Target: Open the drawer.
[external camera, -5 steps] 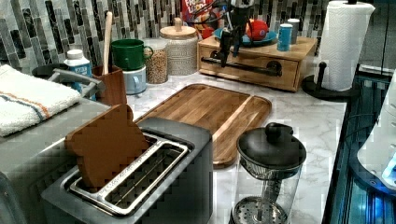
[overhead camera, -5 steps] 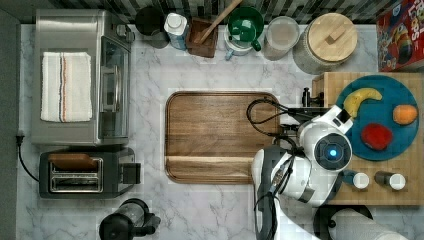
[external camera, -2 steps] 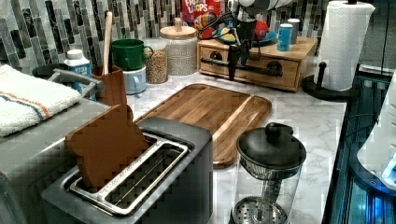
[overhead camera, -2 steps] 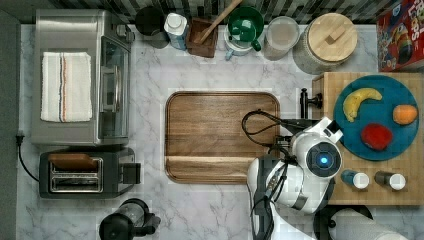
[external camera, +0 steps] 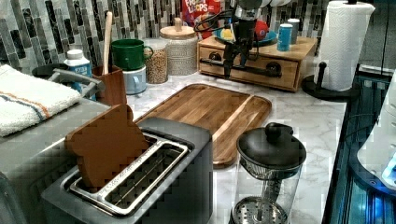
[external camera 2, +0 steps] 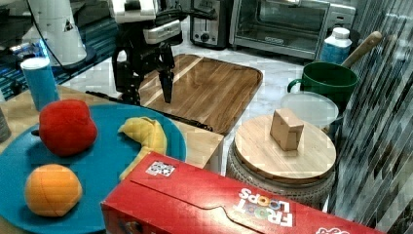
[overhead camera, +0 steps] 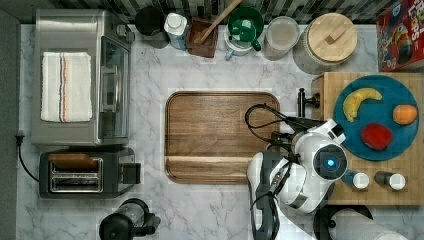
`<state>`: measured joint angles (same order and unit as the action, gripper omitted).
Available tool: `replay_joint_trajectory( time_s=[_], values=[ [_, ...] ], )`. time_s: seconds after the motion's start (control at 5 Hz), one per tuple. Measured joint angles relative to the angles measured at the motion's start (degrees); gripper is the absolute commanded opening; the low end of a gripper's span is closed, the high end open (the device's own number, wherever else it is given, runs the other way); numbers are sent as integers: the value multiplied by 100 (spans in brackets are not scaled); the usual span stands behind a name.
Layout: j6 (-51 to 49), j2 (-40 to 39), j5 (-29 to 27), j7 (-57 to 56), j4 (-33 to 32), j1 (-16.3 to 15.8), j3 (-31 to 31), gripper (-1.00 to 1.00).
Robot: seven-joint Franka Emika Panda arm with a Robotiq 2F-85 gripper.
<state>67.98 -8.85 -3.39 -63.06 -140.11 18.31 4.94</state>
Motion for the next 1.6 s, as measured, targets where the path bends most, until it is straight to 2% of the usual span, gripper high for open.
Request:
replay_joint_trajectory(
  time_s=[0.4, 0.6, 1.2, 1.4, 1.6],
  values=[
    [-28, -50, 0, 134, 11, -59, -111, 100],
    [-207, -13, -258, 297, 11, -88, -352, 100],
    [-890, 233, -269, 876, -90, -631, -1283, 100],
    [-901, 273, -275, 1035, -112, -687, -1558, 100],
    [-996, 278, -133, 1362, -112, -664, -1543, 100]
  ],
)
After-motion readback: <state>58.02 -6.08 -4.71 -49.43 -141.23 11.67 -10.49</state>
